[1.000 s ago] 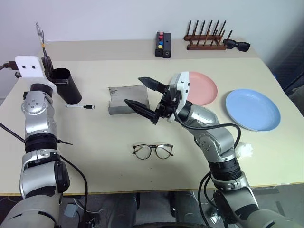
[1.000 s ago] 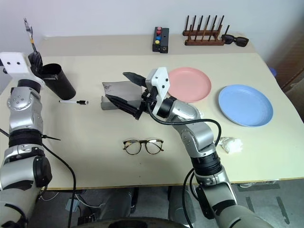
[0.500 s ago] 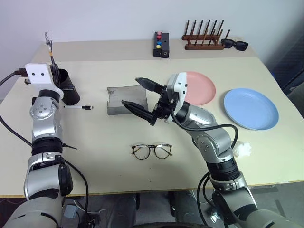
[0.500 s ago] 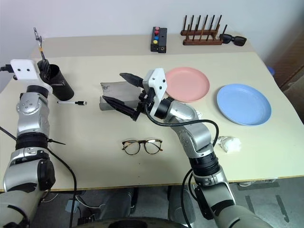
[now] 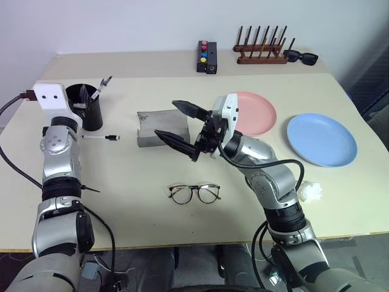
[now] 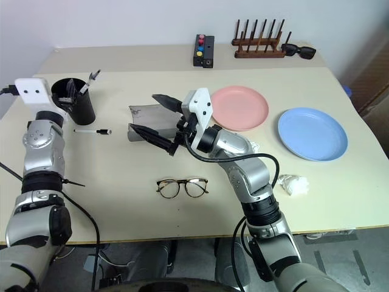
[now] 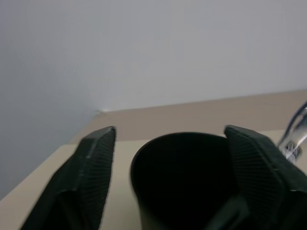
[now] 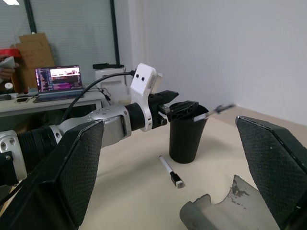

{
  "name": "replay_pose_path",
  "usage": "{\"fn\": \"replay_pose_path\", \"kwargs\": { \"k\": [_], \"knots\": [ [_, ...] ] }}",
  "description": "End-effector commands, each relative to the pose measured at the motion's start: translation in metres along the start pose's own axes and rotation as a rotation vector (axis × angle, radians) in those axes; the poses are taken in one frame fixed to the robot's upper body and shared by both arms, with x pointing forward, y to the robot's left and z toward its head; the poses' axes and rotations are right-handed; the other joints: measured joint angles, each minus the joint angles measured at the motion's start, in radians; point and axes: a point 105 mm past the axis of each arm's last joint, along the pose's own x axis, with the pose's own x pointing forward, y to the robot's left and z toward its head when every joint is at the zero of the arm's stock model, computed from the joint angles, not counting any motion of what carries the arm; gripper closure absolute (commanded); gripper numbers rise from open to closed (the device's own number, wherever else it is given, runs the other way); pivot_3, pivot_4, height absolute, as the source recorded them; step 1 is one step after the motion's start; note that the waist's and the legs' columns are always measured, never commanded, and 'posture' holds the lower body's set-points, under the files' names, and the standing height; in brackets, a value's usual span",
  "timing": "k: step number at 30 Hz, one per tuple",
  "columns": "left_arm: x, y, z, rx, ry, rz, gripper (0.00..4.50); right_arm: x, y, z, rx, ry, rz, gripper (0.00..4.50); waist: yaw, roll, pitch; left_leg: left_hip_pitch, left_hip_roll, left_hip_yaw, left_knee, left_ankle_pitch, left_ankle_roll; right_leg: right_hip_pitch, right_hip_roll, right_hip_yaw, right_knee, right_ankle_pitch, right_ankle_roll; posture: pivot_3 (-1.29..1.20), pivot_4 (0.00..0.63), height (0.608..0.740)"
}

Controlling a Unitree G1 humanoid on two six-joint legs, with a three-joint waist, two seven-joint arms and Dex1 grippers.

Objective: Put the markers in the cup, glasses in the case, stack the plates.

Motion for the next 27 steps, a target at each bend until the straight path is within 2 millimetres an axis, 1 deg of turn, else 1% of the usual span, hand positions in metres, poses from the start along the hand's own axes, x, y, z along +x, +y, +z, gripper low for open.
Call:
{"fn": "replay_pose_path", "kwargs": {
  "k": [1, 15, 23, 27],
  "knots": [
    [0.0, 0.003, 0.011, 0.001, -0.04, 0.006, 0.91, 0.003, 0.006, 0.01, -0.013, -0.04, 0.025, 0.0, 0.0, 0.0, 0.0, 0.0, 0.0, 0.0, 0.0, 0.0, 0.0, 0.0, 0.0, 0.0, 0.0, 0.0, 0.0, 0.0, 0.15, 0.739],
    [-0.003, 0.005, 0.006, -0.007, -0.018, 0.016, 0.91, 0.002, 0.007, 0.009, -0.006, -0.037, 0.032, 0.0, 0.0, 0.0, 0.0, 0.0, 0.0, 0.0, 0.0, 0.0, 0.0, 0.0, 0.0, 0.0, 0.0, 0.0, 0.0, 0.0, 0.15, 0.739],
    [-0.002, 0.018, 0.001, -0.016, 0.016, 0.079, 0.91, 0.002, 0.008, 0.008, -0.003, -0.034, 0.031, 0.0, 0.0, 0.0, 0.0, 0.0, 0.0, 0.0, 0.0, 0.0, 0.0, 0.0, 0.0, 0.0, 0.0, 0.0, 0.0, 0.0, 0.15, 0.739],
    [-0.003, 0.021, -0.002, -0.018, 0.032, 0.096, 0.91, 0.001, 0.008, 0.008, -0.002, -0.034, 0.032, 0.0, 0.0, 0.0, 0.0, 0.0, 0.0, 0.0, 0.0, 0.0, 0.0, 0.0, 0.0, 0.0, 0.0, 0.0, 0.0, 0.0, 0.15, 0.739]
  ]
}}
